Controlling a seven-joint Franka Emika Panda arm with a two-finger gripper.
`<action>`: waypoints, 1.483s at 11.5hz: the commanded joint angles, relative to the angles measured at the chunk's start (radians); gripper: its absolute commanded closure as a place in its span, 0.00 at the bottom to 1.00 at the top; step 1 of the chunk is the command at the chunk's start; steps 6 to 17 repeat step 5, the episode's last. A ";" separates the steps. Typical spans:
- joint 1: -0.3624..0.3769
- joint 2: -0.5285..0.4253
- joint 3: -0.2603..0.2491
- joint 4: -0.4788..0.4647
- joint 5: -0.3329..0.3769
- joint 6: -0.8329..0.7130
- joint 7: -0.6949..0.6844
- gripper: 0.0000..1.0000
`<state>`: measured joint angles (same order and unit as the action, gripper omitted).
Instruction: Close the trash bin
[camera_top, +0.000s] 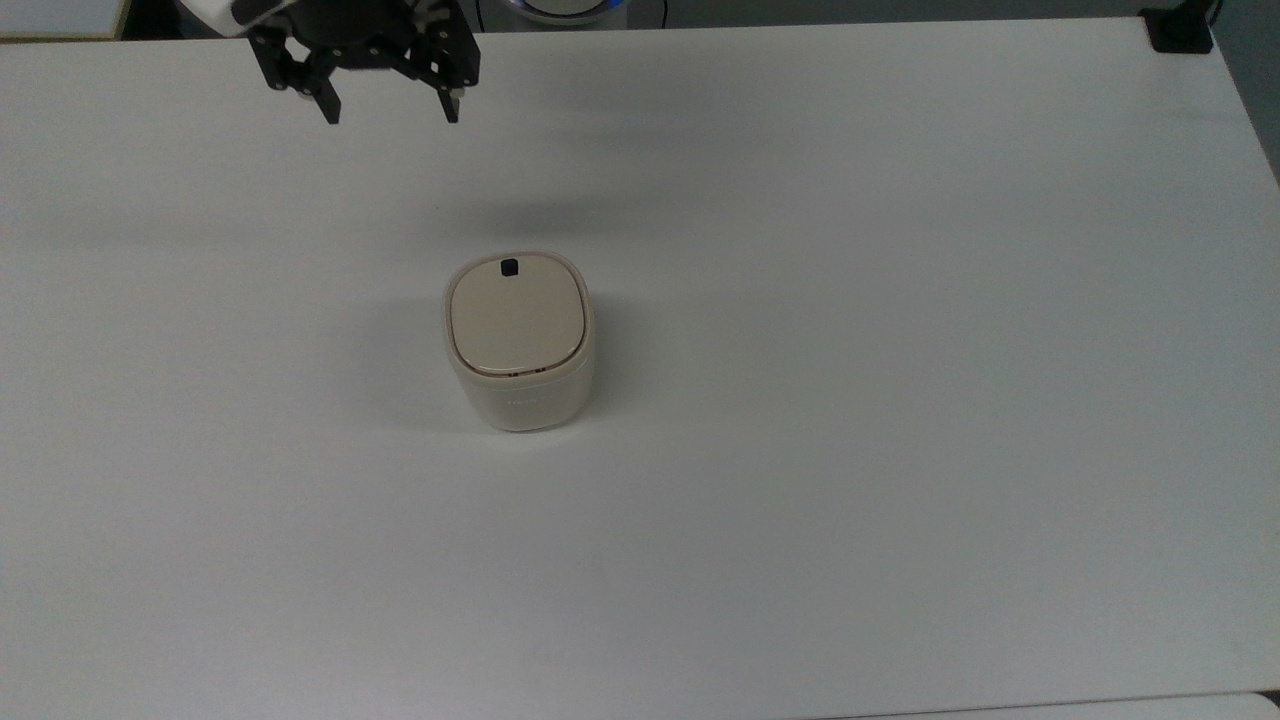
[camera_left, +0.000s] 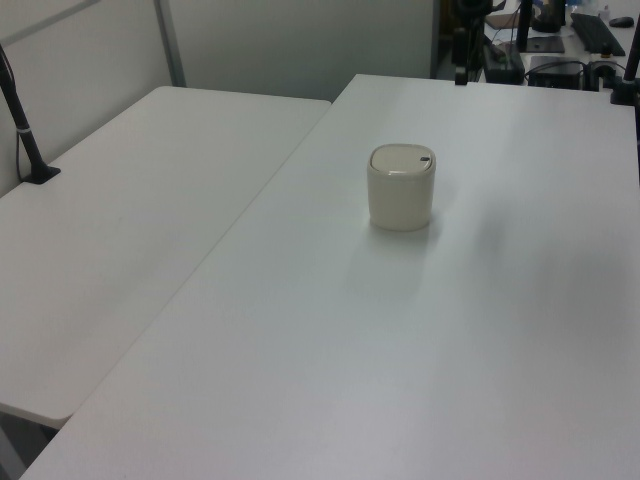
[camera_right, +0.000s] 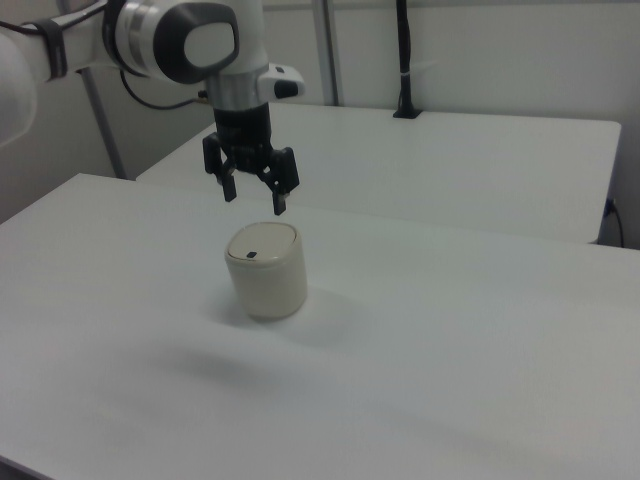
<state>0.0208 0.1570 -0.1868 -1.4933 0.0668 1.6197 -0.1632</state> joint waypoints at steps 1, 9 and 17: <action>-0.009 -0.060 0.003 -0.028 -0.039 -0.038 0.083 0.00; -0.009 -0.070 0.003 -0.030 -0.039 -0.034 0.082 0.00; -0.009 -0.070 0.003 -0.030 -0.039 -0.034 0.082 0.00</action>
